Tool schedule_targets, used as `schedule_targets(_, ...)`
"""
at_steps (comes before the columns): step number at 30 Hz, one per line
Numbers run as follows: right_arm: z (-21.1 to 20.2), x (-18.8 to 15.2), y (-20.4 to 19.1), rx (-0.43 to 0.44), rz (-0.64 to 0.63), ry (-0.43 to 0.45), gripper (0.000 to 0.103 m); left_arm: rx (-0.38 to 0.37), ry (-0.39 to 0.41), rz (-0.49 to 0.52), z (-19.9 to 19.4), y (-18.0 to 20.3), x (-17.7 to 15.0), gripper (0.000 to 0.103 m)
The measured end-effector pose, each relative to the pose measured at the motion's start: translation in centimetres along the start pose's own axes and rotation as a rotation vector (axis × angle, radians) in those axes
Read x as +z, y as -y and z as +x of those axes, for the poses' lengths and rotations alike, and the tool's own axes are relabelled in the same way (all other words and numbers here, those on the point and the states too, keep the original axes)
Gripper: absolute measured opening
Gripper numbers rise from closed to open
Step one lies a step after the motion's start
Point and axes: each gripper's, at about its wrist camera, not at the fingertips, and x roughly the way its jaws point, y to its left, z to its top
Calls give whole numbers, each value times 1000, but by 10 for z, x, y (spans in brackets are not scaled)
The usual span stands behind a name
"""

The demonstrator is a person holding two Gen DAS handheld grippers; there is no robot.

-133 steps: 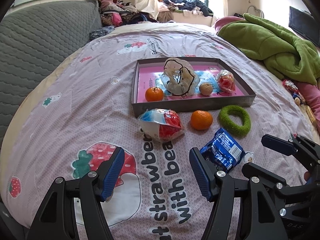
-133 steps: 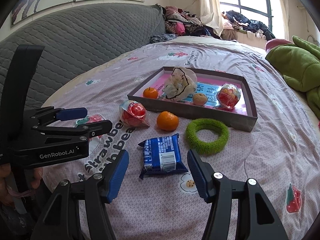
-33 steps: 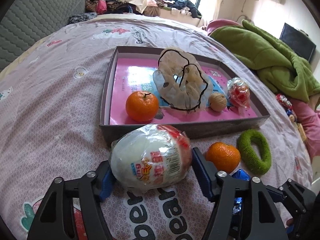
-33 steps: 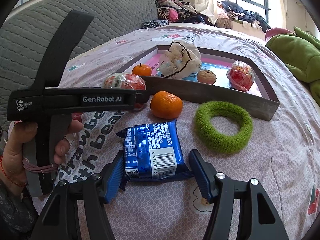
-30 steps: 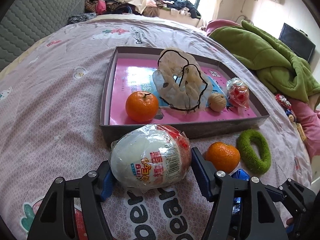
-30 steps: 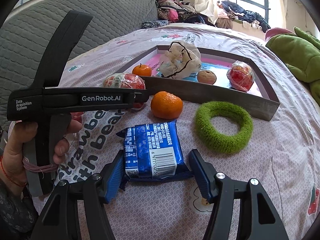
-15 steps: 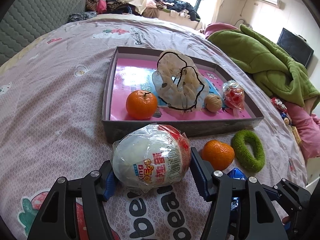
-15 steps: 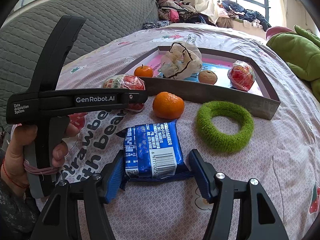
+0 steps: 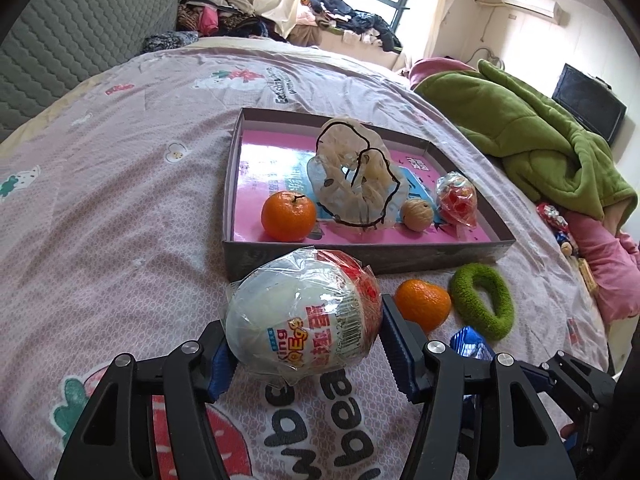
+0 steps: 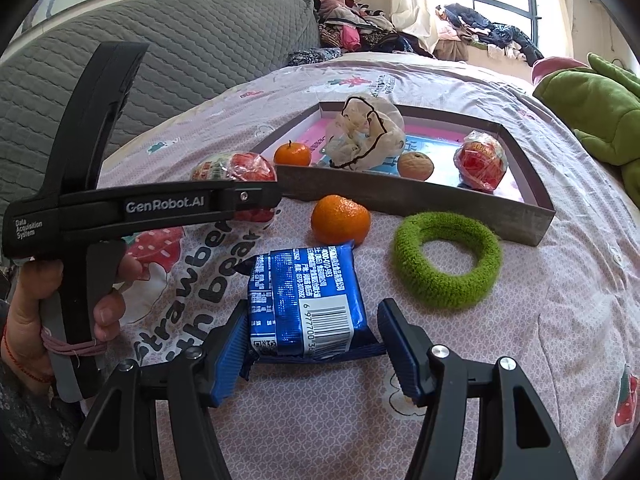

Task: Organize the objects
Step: 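Close the left tool on the large Kinder egg while the right tool grasps the biscuit pack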

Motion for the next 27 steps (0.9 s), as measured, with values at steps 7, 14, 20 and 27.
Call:
schedule_targets(7, -8, 2, -1, 3, 0, 17, 63, 13, 22, -4, -15, 3, -2, 65)
schedule_targets(14, -18, 2, -1, 3, 0, 40, 63, 22, 40, -2, -31, 8, -6, 65)
schedule_targets(20, -28, 5, 1, 0, 2, 66, 63, 33, 63, 3, -46, 13, -8, 65)
schedule_targets(27, -43, 9, 2, -17, 1, 103, 63, 50, 85, 19, -60, 23, -9, 65)
